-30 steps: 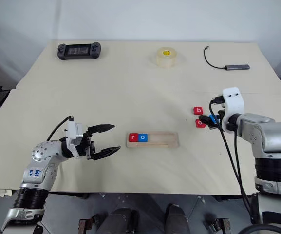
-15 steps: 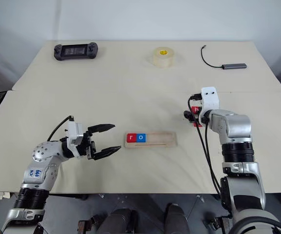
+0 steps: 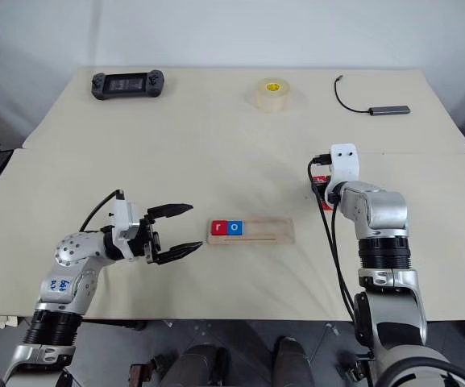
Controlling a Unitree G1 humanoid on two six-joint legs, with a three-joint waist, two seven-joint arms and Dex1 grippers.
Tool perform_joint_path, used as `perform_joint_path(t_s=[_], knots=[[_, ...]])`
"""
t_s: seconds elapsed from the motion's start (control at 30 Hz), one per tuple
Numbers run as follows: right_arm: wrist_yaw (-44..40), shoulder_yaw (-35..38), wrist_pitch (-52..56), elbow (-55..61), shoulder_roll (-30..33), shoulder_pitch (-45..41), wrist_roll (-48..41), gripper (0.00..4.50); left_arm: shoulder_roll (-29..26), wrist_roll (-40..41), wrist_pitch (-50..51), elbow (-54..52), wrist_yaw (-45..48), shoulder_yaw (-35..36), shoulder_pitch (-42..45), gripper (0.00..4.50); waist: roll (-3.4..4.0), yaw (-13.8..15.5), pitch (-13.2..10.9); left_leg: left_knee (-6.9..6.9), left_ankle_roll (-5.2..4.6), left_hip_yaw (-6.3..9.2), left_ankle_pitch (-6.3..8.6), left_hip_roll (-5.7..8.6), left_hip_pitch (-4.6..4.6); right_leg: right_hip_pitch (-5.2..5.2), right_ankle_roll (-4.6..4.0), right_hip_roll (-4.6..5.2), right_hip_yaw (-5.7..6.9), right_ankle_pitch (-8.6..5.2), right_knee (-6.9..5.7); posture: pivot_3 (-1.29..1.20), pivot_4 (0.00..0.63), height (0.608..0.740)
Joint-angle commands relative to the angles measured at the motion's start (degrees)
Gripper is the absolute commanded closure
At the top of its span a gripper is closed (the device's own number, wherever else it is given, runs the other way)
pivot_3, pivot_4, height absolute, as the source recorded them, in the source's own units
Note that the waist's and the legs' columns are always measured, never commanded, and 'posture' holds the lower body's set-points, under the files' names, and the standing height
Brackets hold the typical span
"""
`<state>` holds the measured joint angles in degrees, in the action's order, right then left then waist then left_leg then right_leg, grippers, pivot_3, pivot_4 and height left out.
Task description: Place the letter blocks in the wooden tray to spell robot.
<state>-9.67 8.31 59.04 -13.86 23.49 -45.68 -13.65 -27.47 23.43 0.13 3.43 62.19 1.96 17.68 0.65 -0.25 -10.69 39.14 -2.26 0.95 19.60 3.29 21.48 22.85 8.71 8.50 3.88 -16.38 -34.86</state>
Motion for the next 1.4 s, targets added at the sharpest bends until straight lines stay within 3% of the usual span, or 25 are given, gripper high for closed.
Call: perform_joint_path(t_s=[0.03, 0.3, 0.4, 0.53, 0.7, 0.9, 1.0, 1.07, 1.17, 1.23, 1.3, 1.4], knots=[[-0.1, 3.2, 4.7, 10.4, 1.1, 1.2, -2.1, 3.04, 0.5, 0.1, -0.8, 0.9, 0.5, -0.5, 1.5, 0.00, 0.00, 0.0, 0.0, -0.02, 0.00, 0.00, 0.00, 0.00, 0.01, 0.04, 0.00, 0.00, 0.00, 0.00, -0.01, 0.00, 0.150, 0.740], [0.4, 9.5, 25.8, 40.5, 0.9, 12.4, -6.4, 3.04, 1.0, 0.0, -1.5, 5.3, 3.8, -2.1, 5.1, 0.00, 0.00, 0.3, 0.0, -0.02, 0.00, 0.03, 0.00, 0.01, 0.06, 0.07, 0.00, 0.00, -0.01, 0.00, -0.05, 0.00, 0.150, 0.740], [1.6, 12.2, 31.5, 48.9, -2.4, 17.7, -5.7, 3.04, 1.0, -0.1, -2.1, 7.4, 4.8, -2.1, 6.6, 0.00, -0.01, 0.3, 0.0, -0.02, -0.01, 0.02, 0.01, 0.01, 0.06, 0.07, 0.00, 0.00, -0.03, 0.00, -0.04, 0.00, 0.150, 0.740], [4.0, 12.8, 33.4, 54.1, -7.6, 23.3, -3.8, 3.04, 1.2, 0.1, -2.5, 8.5, 5.8, -2.3, 7.4, 0.00, 0.00, 0.1, 0.0, -0.03, 0.00, -0.07, 0.00, 0.01, 0.05, 0.13, 0.00, -0.01, -0.14, 0.00, -0.08, 0.00, 0.150, 0.740], [4.9, 11.7, 33.5, 55.0, -9.3, 24.9, -2.7, 3.04, 1.4, 0.0, -2.4, 8.2, 6.1, -2.4, 7.5, 0.00, 0.00, 0.1, 0.0, -0.04, -0.01, -0.20, 0.00, 0.05, 0.05, 0.28, -0.01, -0.02, -0.30, 0.00, -0.21, 0.00, 0.150, 0.740], [2.4, 11.3, 33.5, 52.9, -7.8, 23.8, -3.8, 1.05, 0.9, 0.3, -1.9, 6.8, 5.9, -1.8, 6.9, 0.00, 0.00, 0.1, 0.0, -0.04, -0.01, -0.19, 0.00, 0.04, 0.05, 0.33, -0.01, -0.03, -0.30, -0.01, -0.23, 0.00, 0.150, 0.740], [-4.3, 10.8, 32.7, 50.4, 0.8, 22.6, -7.1, 0.06, -0.1, 1.8, 1.3, 4.5, 6.9, -1.9, 5.6, 0.00, 0.00, 0.1, 0.0, -0.04, -0.02, -0.20, 0.00, 0.04, 0.07, 0.34, -0.01, -0.02, -0.32, 0.00, -0.22, 0.00, 0.150, 0.740], [-10.0, 8.8, 31.6, 47.2, 9.4, 23.3, -9.7, 0.02, -0.8, 2.2, 2.2, 2.7, 7.9, -2.4, 4.7, 0.00, 0.00, 0.2, 0.0, -0.04, -0.04, -0.19, 0.00, 0.05, 0.08, 0.33, -0.01, -0.02, -0.31, 0.00, -0.19, 0.00, 0.150, 0.740], [-20.2, 6.1, 19.7, 41.1, 19.5, 25.6, -11.2, 0.02, -0.4, 1.4, 0.7, 2.4, 7.1, -2.2, 4.4, 0.00, -0.03, 0.2, 0.0, -0.10, -0.07, -0.16, 0.02, 0.05, 0.10, 0.30, -0.01, -0.01, -0.29, -0.01, -0.09, 0.00, 0.150, 0.740], [-32.7, 3.6, 2.8, 35.5, 25.7, 28.4, -10.2, 0.02, -0.1, 1.2, 0.2, 2.4, 6.6, -1.9, 4.5, 0.00, -0.04, 0.2, 0.0, -0.09, -0.08, -0.19, 0.02, 0.03, 0.10, 0.23, -0.01, -0.03, -0.26, -0.01, 0.02, 0.00, 0.150, 0.740], [-43.9, 1.2, -13.8, 29.1, 29.1, 29.9, -8.5, 0.02, -0.1, 1.0, 0.0, 2.3, 6.3, -1.8, 4.4, 0.00, -0.06, 0.2, 0.0, -0.10, -0.08, -0.23, 0.02, 0.01, 0.07, 0.14, 0.01, -0.06, -0.23, 0.00, 0.11, 0.00, 0.150, 0.740], [-53.6, -3.8, -27.9, 18.4, 32.2, 27.9, -5.3, 0.02, -0.2, 1.0, -0.5, 2.0, 5.8, -1.5, 4.1, 0.00, -0.12, 0.0, -0.1, -0.07, -0.09, -0.30, 0.02, -0.01, -0.03, 0.01, 0.06, -0.06, -0.22, 0.03, 0.15, 0.00, 0.150, 0.740]])
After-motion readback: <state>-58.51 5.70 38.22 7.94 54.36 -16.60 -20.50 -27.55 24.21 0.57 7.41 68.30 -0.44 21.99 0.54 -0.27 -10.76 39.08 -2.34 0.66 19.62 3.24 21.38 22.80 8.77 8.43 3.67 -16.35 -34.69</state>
